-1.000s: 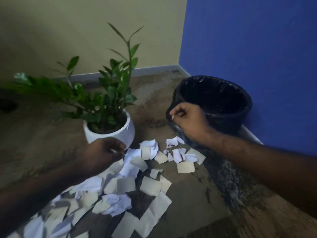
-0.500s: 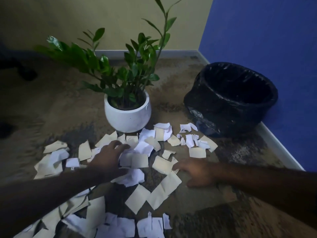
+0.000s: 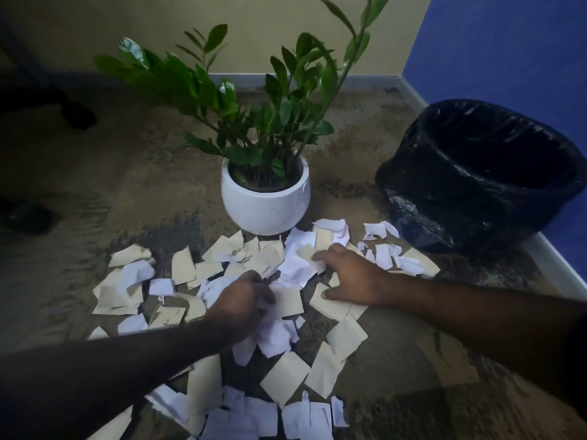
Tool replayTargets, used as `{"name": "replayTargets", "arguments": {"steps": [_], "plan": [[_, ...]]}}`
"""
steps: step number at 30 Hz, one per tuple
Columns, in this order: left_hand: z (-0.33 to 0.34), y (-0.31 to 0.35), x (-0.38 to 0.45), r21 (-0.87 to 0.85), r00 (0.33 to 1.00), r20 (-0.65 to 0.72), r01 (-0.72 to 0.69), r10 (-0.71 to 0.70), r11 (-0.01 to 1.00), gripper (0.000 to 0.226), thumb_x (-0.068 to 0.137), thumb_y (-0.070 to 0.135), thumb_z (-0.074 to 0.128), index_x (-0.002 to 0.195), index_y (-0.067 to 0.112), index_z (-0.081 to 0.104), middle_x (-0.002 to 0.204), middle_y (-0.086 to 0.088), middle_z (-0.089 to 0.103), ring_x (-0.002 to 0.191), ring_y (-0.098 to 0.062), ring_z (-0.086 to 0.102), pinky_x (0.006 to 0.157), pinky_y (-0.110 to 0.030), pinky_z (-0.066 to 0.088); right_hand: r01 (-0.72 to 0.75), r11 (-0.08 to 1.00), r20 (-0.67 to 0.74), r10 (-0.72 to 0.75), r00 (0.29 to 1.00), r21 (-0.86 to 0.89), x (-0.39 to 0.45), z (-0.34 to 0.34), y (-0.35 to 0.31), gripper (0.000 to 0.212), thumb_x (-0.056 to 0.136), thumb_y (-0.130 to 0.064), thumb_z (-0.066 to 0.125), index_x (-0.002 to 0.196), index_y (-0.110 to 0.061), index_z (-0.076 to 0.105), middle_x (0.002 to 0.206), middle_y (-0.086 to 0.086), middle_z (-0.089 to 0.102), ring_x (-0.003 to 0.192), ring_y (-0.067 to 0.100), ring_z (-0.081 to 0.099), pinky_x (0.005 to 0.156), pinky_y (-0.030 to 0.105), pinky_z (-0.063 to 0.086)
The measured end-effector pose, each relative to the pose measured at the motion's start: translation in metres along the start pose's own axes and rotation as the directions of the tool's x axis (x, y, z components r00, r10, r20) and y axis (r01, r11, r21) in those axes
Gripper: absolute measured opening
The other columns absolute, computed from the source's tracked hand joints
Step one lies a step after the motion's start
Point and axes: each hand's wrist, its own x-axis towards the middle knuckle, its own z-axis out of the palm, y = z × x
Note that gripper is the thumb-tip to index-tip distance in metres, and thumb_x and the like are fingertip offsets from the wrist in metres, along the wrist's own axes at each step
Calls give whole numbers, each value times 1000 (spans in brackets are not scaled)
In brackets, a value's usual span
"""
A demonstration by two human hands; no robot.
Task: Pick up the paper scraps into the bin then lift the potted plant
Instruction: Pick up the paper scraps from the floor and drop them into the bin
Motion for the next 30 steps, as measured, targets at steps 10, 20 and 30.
{"name": "replayTargets", "arguments": {"steps": [10,20,30], "plan": [[-24,-5,0,-110,994,-97,34,-45,993,32,68,-12,59,77,13,78,95,-6,65,91,-20,63,82,-30,50,8,959,115,25,993,-284,53,30,-32,71,80,-35,68,142,-35,34,145,8,34,125,37,38,89,40,43],[-31,-7,-6,-147,996,-90,15,-29,989,42,67,-10,58,61,29,71,79,13,58,74,-6,59,62,-11,42,301,921,95,-286,953,-246,-6,26,-24,26,82,4,59,107,1,67,103,21,62,91,32,56,76,29,38],[-65,15,-9,-164,981,-189,-72,40,984,39,74,-11,58,65,25,72,87,2,63,72,-7,61,60,-7,39,10,978,-140,20,990,209,-49,-39,-19,7,84,-2,61,79,-5,64,81,10,66,74,17,62,66,25,48]]}}
